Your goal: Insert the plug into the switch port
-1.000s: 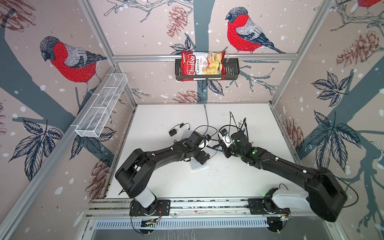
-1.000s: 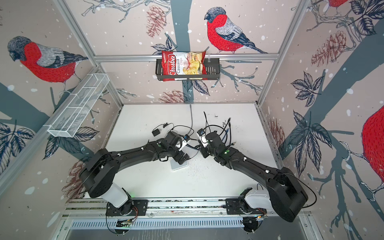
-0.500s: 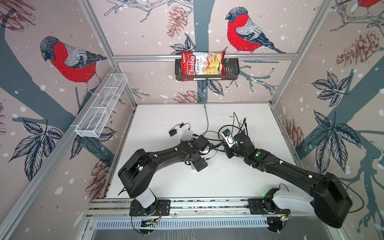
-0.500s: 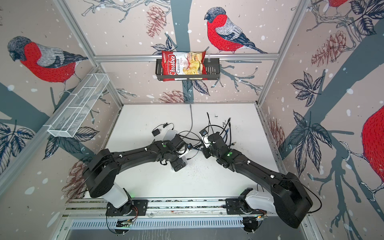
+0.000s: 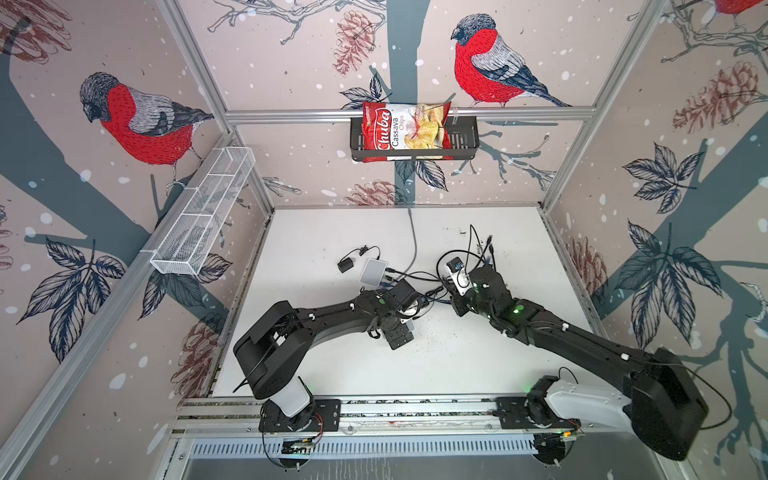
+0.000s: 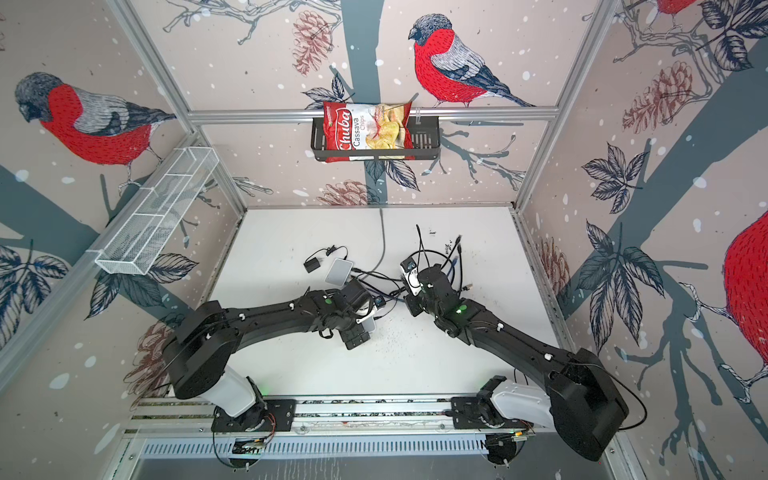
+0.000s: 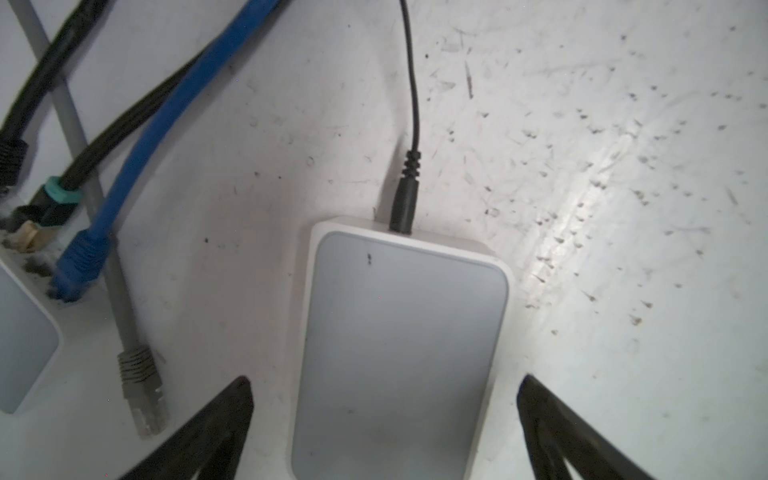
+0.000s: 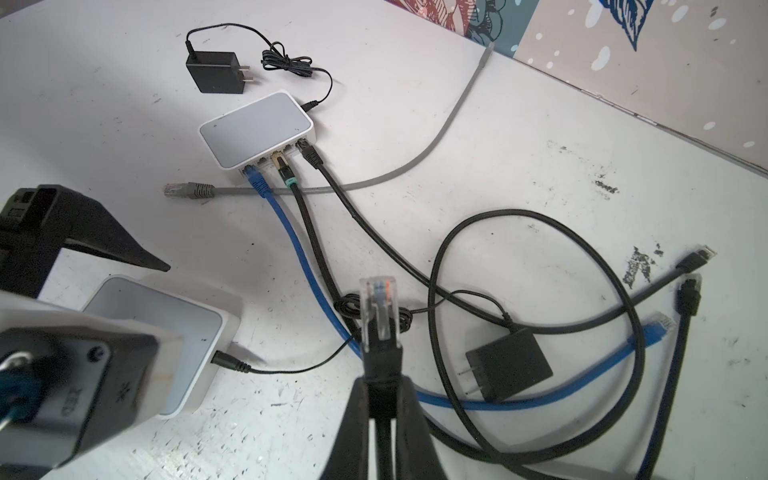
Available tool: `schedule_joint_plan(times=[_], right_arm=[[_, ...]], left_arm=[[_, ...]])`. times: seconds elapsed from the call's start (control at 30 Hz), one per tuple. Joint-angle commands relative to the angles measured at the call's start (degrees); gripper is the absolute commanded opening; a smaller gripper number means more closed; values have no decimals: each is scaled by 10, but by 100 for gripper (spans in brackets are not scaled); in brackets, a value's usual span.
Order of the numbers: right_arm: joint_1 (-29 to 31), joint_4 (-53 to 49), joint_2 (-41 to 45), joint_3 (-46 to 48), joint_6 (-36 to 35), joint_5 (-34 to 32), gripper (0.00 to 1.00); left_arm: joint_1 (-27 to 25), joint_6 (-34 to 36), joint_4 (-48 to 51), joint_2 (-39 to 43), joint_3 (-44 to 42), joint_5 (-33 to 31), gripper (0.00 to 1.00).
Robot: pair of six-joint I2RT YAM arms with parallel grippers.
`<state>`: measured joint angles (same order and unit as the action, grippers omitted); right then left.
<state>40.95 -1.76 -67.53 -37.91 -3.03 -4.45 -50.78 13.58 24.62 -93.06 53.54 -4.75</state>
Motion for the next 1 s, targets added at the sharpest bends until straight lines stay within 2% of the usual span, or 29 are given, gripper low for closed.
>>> schedule_joint_plan(times=[0.0,0.13,0.33,0.43,0.67,0.83,0.97], right_arm=[[-1,5,5,-7,7,-11,3],[-2,2,5,-10,10,-17,3],[-17,-3,-11,-10,20,-29,3],[-23,-10,-25,-12,20,-23,3],[-11,-12,-56,-8,-10,22,3],[0,-18,-84,-14,-10,33,3],[20,-29,-111,-22,-9,38,3]], left_arm=[[2,-36,-29,-11,7,-24,98],[16,-78,-42,-35,15,-41,98],[67,-135,-89,-53,13,-7,98],[82,-137,-108,-54,11,13,98],[89,-116,-141,-30,-1,69,98],[133,-123,-171,-3,-27,121,98],[181,-146,-223,27,-60,197,98]])
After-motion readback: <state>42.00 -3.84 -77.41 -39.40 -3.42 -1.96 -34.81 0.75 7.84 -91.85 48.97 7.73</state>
